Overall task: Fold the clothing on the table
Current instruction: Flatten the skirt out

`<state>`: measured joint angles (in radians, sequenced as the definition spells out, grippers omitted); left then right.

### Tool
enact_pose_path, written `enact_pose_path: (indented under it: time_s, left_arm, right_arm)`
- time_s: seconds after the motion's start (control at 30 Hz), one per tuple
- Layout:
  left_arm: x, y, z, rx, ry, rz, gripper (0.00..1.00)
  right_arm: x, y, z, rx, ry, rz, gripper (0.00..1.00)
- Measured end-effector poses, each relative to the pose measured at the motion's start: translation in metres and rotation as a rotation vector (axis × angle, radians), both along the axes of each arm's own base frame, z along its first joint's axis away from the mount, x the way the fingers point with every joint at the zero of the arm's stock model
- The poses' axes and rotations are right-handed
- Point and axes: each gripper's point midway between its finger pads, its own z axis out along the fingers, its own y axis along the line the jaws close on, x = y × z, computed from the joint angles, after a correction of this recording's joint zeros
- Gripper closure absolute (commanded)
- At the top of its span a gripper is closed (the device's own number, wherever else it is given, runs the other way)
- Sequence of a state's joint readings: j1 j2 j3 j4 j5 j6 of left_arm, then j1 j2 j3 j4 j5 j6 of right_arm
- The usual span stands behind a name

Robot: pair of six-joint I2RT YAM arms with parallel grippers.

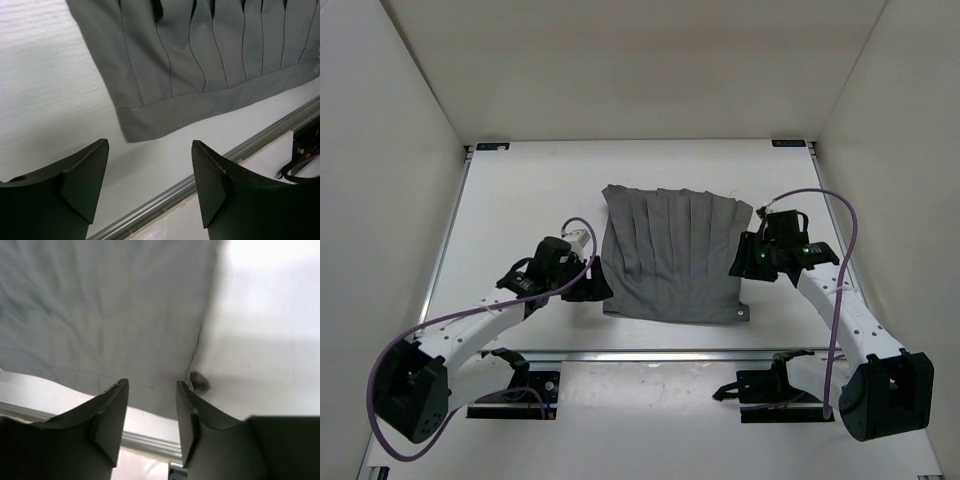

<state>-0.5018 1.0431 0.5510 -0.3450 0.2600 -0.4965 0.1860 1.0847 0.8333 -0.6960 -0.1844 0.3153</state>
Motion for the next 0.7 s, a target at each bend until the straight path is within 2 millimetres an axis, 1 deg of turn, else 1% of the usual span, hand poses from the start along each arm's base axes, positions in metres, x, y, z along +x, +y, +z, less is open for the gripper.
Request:
enact_pose_path:
  time_s: [0.03,0.07,0.1,0.2,0.27,0.33,0.37,0.4,0.43,0.5,0.53,0.6,0.67,0.7]
  left_arm:
    - [-0.001,-0.003,-0.003,0.005,0.009,-0.004,0.22]
    - [-0.003,-0.007,-0.007,0.009,0.023,-0.011,0.22]
    - [-0.006,-0.012,-0.011,0.012,0.037,-0.021,0.21]
    - [-0.017,-0.024,-0.028,0.033,0.102,-0.048,0.19]
    - [-0.022,-0.029,-0.039,0.050,0.140,-0.052,0.20]
    - [-0.025,-0.032,-0.045,0.057,0.163,-0.046,0.21]
    - [-0.025,-0.033,-0.047,0.061,0.167,-0.038,0.21]
    - [-0.023,-0.033,-0.048,0.062,0.168,-0.025,0.22]
    - [-0.021,-0.032,-0.049,0.062,0.168,-0.012,0.24]
    - [-0.017,-0.029,-0.050,0.064,0.165,0.020,0.26]
    - [-0.014,-0.027,-0.051,0.066,0.159,0.035,0.27]
    - [-0.010,-0.023,-0.054,0.073,0.155,0.065,0.28]
    - [-0.007,-0.022,-0.057,0.080,0.159,0.087,0.27]
    - [-0.003,-0.023,-0.057,0.077,0.145,0.094,0.30]
  right_arm:
    - [-0.006,-0.001,-0.006,-0.002,0.023,-0.006,0.50]
    - [-0.011,-0.002,-0.011,-0.005,0.043,-0.012,0.44]
    - [-0.015,-0.003,-0.016,-0.008,0.063,-0.016,0.34]
    - [-0.024,-0.008,-0.025,-0.024,0.102,-0.031,0.33]
    - [-0.025,-0.011,-0.026,-0.029,0.109,-0.044,0.32]
    - [-0.025,-0.017,-0.026,-0.033,0.105,-0.063,0.31]
    - [-0.024,-0.019,-0.025,-0.034,0.099,-0.073,0.30]
    - [-0.023,-0.022,-0.024,-0.033,0.093,-0.082,0.23]
    - [-0.023,-0.024,-0.023,-0.031,0.088,-0.091,0.22]
    - [-0.024,-0.028,-0.024,-0.035,0.083,-0.098,0.20]
    - [-0.025,-0.028,-0.025,-0.035,0.084,-0.097,0.22]
    - [-0.028,-0.028,-0.029,-0.037,0.094,-0.094,0.21]
    - [-0.031,-0.028,-0.033,-0.038,0.106,-0.093,0.21]
    - [-0.032,-0.028,-0.035,-0.040,0.114,-0.089,0.21]
